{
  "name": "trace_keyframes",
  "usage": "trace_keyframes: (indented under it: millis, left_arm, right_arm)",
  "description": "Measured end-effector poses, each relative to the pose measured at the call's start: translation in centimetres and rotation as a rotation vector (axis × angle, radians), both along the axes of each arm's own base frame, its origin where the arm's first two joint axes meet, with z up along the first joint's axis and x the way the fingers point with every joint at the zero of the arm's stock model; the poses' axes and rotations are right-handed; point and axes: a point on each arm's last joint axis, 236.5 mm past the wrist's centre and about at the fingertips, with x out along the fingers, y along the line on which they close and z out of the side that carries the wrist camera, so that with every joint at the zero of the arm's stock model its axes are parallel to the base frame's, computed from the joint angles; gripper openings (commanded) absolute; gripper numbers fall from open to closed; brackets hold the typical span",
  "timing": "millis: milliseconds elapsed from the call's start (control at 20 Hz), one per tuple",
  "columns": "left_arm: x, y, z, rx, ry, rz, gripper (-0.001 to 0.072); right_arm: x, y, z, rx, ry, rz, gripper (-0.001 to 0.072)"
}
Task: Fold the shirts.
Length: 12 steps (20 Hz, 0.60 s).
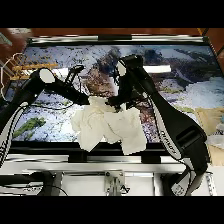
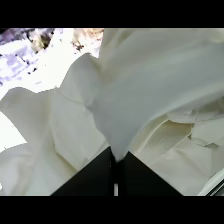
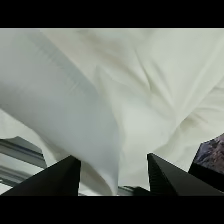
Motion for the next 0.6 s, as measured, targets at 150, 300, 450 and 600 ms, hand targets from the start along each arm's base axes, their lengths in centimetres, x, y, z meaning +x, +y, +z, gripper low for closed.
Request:
trace_keyframes:
  millis: [150, 300, 450, 600]
  left_arm:
    - [0.1, 0.0, -0.1, 0.001, -0.003, -0.003, 0.0058]
    - [0.1, 0.0, -0.2, 0.001, -0.004, -0.004, 0.0058]
    - [0.1, 0.0, -0.2, 0.002, -0.004, -0.005, 0.0058]
    - [0.1, 0.0, -0.1, 0.001, -0.005, -0.006, 0.0058]
  right_arm:
    - [0.4, 1.0, -0.3, 0.015, 0.005, -0.134, 0.0495]
    - [-1.0, 2.7, -1.1, 0.019, 0.057, -0.161, 0.0481]
    - [-2.4, 3.9, -2.3, -0.02, 0.059, -0.104, 0.0259]
    - [-2.4, 3.6, -2.2, -0.057, 0.015, -0.048, 0.0137]
